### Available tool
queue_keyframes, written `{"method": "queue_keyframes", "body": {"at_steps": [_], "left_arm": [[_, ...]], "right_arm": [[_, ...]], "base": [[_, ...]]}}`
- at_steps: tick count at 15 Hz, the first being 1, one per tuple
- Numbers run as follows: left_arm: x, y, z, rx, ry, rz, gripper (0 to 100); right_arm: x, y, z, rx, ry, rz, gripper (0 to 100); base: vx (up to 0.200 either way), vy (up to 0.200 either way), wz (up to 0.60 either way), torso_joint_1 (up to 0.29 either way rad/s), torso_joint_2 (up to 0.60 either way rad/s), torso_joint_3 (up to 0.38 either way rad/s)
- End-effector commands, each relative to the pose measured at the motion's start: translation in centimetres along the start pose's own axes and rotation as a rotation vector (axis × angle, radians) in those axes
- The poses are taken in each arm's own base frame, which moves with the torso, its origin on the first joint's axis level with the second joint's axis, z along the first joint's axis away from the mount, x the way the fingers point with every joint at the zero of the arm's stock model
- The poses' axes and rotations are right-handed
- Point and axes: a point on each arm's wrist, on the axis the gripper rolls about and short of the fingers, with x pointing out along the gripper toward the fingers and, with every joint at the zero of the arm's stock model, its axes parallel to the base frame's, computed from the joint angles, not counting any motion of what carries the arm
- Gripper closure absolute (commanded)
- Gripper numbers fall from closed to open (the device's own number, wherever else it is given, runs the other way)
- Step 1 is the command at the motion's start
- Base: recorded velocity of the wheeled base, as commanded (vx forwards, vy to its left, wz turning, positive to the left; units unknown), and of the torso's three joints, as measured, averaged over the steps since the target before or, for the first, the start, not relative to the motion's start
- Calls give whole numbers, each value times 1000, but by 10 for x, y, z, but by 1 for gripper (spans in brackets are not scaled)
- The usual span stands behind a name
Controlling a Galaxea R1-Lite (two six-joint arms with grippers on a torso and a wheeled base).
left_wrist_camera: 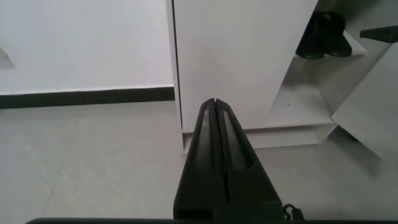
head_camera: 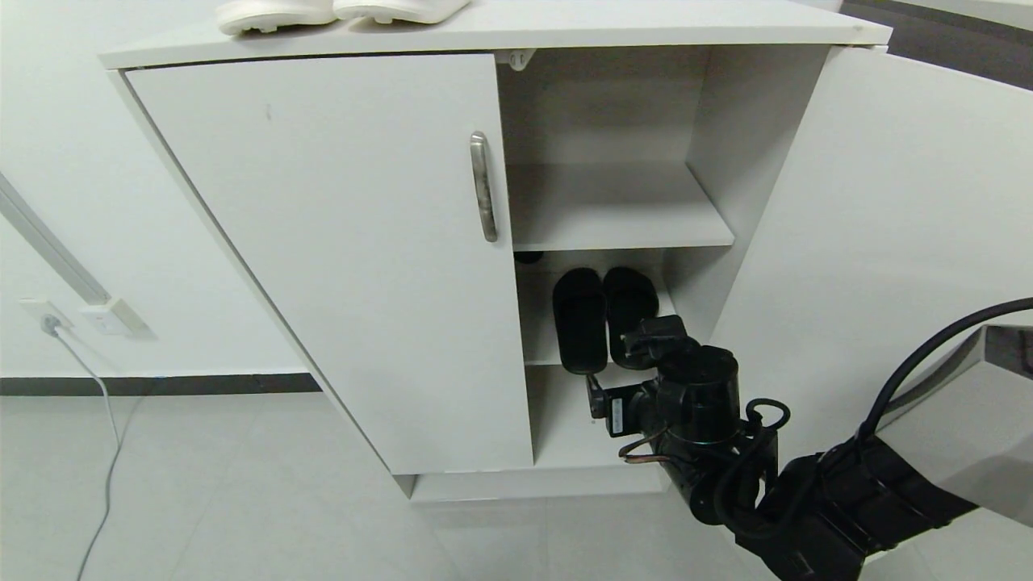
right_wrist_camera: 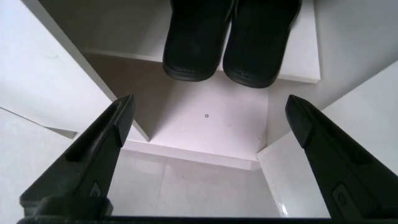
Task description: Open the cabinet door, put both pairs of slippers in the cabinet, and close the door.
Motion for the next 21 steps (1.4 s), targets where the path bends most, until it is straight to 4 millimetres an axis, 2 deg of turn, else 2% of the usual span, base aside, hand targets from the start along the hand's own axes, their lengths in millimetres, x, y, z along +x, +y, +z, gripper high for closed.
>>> {"method": "queue_keyframes", "body": {"at_steps": [1, 5, 19, 21], "left_arm": [[0, 0, 0, 0, 1, 0, 100], [0, 0, 0, 0, 1, 0, 100], [0, 0, 0, 0, 1, 0, 100], [0, 0, 0, 0, 1, 0, 100]], "right_arm": [[0, 0, -2, -3, 5, 0, 0], [0, 1, -1, 2, 0, 3, 0], [0, 1, -4, 1, -2, 1, 0], [-1, 0, -4, 1, -2, 1, 0]], "base": [[0, 0, 0, 0, 0, 0], [0, 0, 0, 1, 1, 23], [0, 0, 0, 1, 1, 160], [0, 200, 0, 2, 2, 7]]}}
